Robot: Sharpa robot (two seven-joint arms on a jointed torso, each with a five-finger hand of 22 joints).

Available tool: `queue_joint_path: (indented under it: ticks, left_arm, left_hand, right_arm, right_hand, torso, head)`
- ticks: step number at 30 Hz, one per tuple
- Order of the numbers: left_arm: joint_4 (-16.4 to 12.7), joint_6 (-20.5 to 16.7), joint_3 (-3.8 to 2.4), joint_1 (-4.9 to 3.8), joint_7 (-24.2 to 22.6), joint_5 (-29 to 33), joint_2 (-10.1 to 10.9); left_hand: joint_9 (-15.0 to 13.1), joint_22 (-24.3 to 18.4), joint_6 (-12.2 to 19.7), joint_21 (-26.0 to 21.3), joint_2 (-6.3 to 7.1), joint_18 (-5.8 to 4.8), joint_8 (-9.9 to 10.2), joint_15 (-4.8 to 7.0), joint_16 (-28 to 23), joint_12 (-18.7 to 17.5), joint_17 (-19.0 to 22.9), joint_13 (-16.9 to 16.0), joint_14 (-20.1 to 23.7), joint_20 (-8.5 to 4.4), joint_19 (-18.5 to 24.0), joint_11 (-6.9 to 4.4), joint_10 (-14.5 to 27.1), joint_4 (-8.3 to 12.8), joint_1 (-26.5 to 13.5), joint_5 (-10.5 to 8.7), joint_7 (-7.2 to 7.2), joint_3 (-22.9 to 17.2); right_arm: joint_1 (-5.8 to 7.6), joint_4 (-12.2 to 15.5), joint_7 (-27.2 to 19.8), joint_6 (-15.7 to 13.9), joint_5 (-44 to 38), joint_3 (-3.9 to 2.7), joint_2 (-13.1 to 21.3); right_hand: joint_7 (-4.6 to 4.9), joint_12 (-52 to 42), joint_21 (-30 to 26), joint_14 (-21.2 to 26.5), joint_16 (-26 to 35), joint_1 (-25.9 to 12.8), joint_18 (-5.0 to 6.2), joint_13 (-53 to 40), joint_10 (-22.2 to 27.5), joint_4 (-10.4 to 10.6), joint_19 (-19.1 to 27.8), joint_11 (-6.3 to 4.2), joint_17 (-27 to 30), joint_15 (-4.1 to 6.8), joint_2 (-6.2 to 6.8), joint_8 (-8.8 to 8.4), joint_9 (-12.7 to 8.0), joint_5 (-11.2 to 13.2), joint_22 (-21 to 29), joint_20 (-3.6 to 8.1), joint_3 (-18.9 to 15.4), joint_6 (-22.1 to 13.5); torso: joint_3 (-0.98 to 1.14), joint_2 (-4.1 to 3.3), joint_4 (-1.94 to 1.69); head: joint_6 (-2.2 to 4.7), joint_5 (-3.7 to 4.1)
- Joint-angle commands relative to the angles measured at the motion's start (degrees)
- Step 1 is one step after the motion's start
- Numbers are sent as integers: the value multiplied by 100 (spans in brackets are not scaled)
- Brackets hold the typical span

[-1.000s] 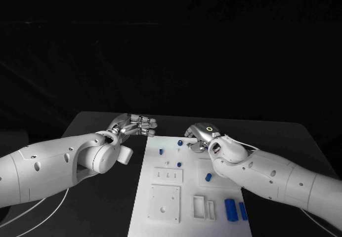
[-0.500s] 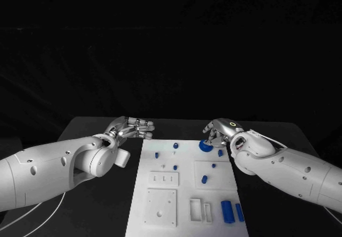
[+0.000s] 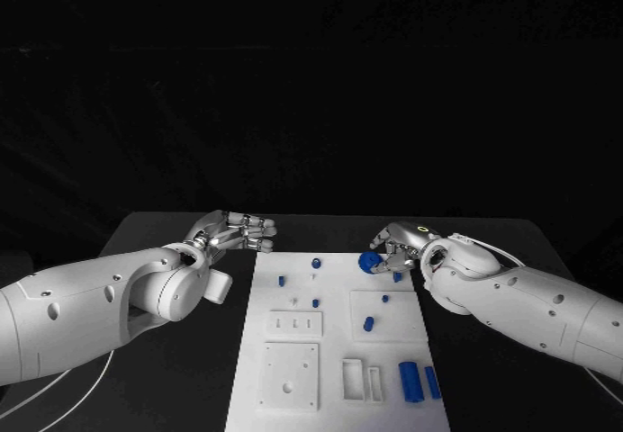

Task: Assemble the parts on the task board

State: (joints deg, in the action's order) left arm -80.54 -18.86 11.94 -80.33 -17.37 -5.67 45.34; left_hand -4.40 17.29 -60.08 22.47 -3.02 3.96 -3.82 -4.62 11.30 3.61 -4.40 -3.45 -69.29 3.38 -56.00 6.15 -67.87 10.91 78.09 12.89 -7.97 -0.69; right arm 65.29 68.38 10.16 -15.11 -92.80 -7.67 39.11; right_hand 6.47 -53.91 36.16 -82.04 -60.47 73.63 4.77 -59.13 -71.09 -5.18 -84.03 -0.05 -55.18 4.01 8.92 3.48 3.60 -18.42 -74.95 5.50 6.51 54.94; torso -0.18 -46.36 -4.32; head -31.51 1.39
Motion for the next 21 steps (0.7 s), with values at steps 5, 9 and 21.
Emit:
queue_joint_path:
  ticks: [5,9,21]
  left_arm:
    - [8,110,-6,-7,-40,-22,-26]
    - [13,111,-6,-6,-38,-24,-27]
    - [28,127,-6,-6,-32,-28,-43]
  left_hand:
    - [-7,-10,47,-44,26,27,20,11,-36,-14,8,4,42,-5,-28,-6,34,-33,-14,-19,1,4]
    - [-7,-10,47,-44,26,27,20,11,-36,-14,8,4,42,-5,-28,-6,34,-33,-14,-19,1,4]
    - [-7,-14,49,-50,23,26,21,11,-35,-13,7,3,41,-3,-31,-5,37,-50,-27,-19,1,7]
  right_arm:
    - [-12,-138,-98,302,103,-4,-85]
    - [-13,-188,-105,292,106,-4,-106]
    - [-14,-290,-150,431,151,-4,-169]
  right_hand:
    - [21,-359,382,-74,-75,100,27,-313,-80,111,-193,28,-417,-16,11,-1,-12,18,-485,-48,-9,-69]
    - [12,-451,516,-86,-104,62,20,-395,-107,30,-179,23,-503,-15,-28,4,-7,40,-500,-45,60,45]
    - [-30,-619,746,-114,-174,-70,-3,-565,-201,-48,-150,-6,-641,-3,-126,7,-1,49,-523,-36,341,433]
  torso:
    - [-18,3,-14]
    - [-19,2,-11]
    - [-17,1,-1]
  head:
    - [-17,22]
    - [-23,18]
    - [-57,17]
